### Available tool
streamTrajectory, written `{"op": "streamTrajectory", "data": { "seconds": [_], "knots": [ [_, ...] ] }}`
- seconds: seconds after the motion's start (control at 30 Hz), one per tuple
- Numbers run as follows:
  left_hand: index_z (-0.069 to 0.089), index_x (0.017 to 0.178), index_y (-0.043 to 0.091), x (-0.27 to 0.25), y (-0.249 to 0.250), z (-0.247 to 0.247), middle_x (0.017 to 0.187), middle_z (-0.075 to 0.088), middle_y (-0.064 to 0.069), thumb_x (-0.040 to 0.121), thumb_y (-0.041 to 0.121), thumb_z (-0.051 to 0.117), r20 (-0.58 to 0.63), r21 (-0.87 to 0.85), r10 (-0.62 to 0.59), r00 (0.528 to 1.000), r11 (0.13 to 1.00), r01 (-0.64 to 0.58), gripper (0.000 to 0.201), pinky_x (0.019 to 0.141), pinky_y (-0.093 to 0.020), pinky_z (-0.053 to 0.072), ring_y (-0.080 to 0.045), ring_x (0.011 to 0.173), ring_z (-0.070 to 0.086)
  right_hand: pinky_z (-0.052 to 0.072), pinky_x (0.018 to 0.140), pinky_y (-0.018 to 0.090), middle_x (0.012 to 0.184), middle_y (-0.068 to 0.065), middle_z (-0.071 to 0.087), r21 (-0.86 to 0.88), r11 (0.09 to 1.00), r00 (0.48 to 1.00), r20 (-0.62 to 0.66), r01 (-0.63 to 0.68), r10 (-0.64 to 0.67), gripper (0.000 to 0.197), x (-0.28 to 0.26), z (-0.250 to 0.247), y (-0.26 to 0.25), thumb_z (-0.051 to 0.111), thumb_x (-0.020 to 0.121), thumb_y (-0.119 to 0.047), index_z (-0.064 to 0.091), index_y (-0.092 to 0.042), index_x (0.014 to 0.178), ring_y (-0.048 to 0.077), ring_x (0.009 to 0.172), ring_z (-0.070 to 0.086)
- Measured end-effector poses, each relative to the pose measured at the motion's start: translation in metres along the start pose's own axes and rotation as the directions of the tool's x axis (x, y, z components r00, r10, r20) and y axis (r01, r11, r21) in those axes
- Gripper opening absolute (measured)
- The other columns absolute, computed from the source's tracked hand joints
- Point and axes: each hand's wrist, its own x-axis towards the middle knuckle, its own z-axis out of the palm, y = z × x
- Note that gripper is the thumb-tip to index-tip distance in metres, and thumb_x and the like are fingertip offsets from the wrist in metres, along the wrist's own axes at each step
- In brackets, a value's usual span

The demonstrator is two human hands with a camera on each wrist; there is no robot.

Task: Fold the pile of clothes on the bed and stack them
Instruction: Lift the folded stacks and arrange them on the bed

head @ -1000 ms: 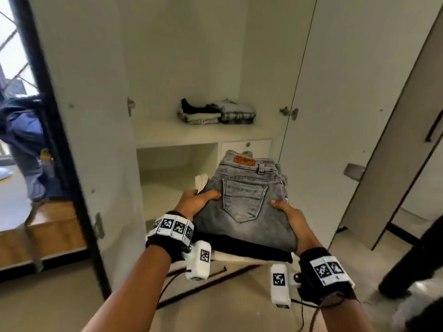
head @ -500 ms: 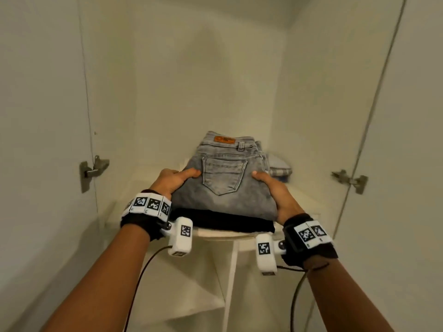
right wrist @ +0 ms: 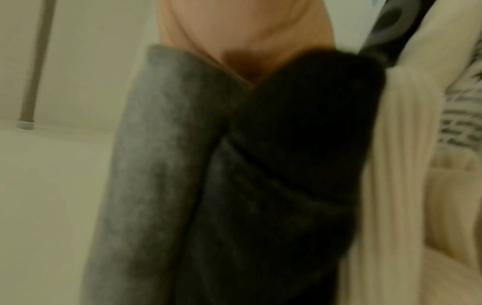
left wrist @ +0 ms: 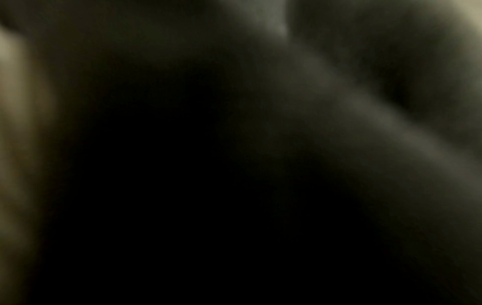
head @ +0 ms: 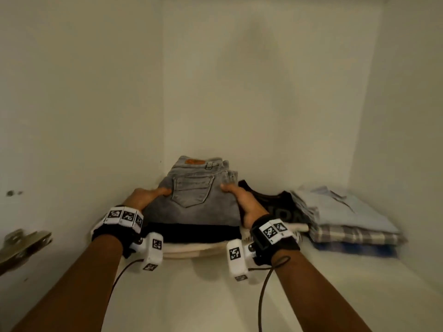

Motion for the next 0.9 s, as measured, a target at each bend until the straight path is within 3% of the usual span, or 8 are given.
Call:
{"op": "streamTrajectory", "data": {
  "seconds": [0.17, 0.33, 0.43, 0.5, 0.63, 0.77, 0.83, 0.9],
  "knots": [
    [0.067, 0.103, -0.005, 0.068, 0.0, 0.016, 0.112, 0.067, -0.02, 0.081, 0.035, 0.075, 0.002, 0.141, -0.018, 1.0, 0.99, 0.017, 0.047, 0.081, -0.031, 0.045, -0.027, 0.087, 0.061, 0.052, 0.098, 0.045, 0.108, 0.015, 0.073, 0.01, 0.994, 0.993, 0.053, -0.11, 0.109, 0.081, 0.082, 0.0, 0.003, 0.092, 0.04, -0.03, 0.071, -0.007, 0.115, 0.032, 0.103, 0.069],
    [0.033, 0.147, -0.003, 0.105, -0.016, 0.034, 0.149, 0.04, -0.018, 0.082, 0.032, 0.075, 0.025, 0.154, -0.057, 0.998, 0.987, 0.053, 0.084, 0.111, -0.036, 0.034, -0.033, 0.133, 0.044, 0.056, 0.09, 0.048, 0.107, 0.017, 0.072, 0.005, 0.986, 0.985, -0.033, -0.169, 0.169, 0.079, 0.134, -0.01, 0.034, 0.087, 0.047, -0.027, 0.065, -0.006, 0.12, 0.036, 0.099, 0.069],
    [0.036, 0.146, -0.001, 0.122, -0.022, 0.039, 0.148, 0.042, -0.016, 0.071, 0.047, 0.081, 0.091, 0.196, -0.081, 0.993, 0.979, 0.062, 0.099, 0.114, -0.038, 0.032, -0.031, 0.132, 0.045, 0.057, 0.088, 0.049, 0.11, 0.016, 0.07, 0.009, 0.984, 0.981, -0.083, -0.176, 0.176, 0.089, 0.153, -0.016, 0.051, 0.086, 0.039, -0.03, 0.062, -0.01, 0.122, 0.036, 0.098, 0.068],
    [0.05, 0.138, 0.001, 0.131, -0.027, 0.037, 0.138, 0.054, -0.015, 0.054, 0.062, 0.084, 0.114, 0.249, -0.096, 0.989, 0.966, 0.065, 0.109, 0.11, -0.039, 0.039, -0.03, 0.122, 0.054, 0.055, 0.091, 0.048, 0.111, 0.016, 0.07, -0.005, 0.985, 0.982, -0.075, -0.172, 0.171, 0.077, 0.154, -0.014, 0.053, 0.086, 0.052, -0.027, 0.061, -0.009, 0.123, 0.035, 0.099, 0.067],
    [0.071, 0.106, -0.003, 0.117, -0.016, 0.035, 0.11, 0.069, -0.017, 0.075, 0.05, 0.077, 0.045, 0.346, 0.02, 0.999, 0.938, -0.034, 0.061, 0.091, -0.032, 0.048, -0.032, 0.104, 0.063, 0.057, 0.086, 0.041, 0.114, 0.017, 0.069, -0.033, 0.989, 0.987, -0.068, -0.145, 0.143, 0.053, 0.139, -0.01, 0.047, 0.078, 0.077, -0.019, 0.06, -0.001, 0.123, 0.032, 0.098, 0.068],
    [0.069, 0.116, 0.01, 0.077, -0.003, 0.027, 0.123, 0.065, -0.013, 0.081, 0.039, 0.075, -0.105, 0.419, 0.221, 0.97, 0.894, -0.158, 0.046, 0.1, -0.033, 0.045, -0.03, 0.114, 0.059, 0.057, 0.088, 0.04, 0.12, 0.019, 0.065, -0.085, 0.995, 0.99, -0.133, -0.05, 0.038, 0.05, 0.103, -0.011, 0.034, 0.073, 0.083, -0.011, 0.056, 0.008, 0.126, 0.03, 0.101, 0.067],
    [0.07, 0.113, 0.013, 0.061, -0.003, 0.024, 0.122, 0.065, -0.011, 0.082, 0.03, 0.075, -0.169, 0.375, 0.342, 0.925, 0.89, -0.26, 0.035, 0.101, -0.032, 0.044, -0.028, 0.115, 0.059, 0.056, 0.068, 0.027, 0.102, 0.016, 0.068, -0.117, 0.993, 0.991, -0.129, 0.009, -0.024, 0.029, 0.079, -0.012, 0.027, 0.069, 0.086, -0.006, 0.062, 0.008, 0.111, 0.019, 0.082, 0.068],
    [0.073, 0.106, 0.011, 0.036, -0.004, 0.016, 0.116, 0.069, -0.011, 0.083, 0.018, 0.074, -0.245, 0.297, 0.44, 0.864, 0.882, -0.366, 0.023, 0.1, -0.03, 0.045, -0.027, 0.111, 0.061, 0.052, 0.065, 0.025, 0.085, 0.009, 0.064, -0.182, 0.983, 0.991, -0.122, 0.033, -0.056, 0.012, 0.044, -0.016, 0.018, 0.065, 0.09, -0.007, 0.063, 0.0, 0.1, 0.018, 0.077, 0.065]
  ]
}}
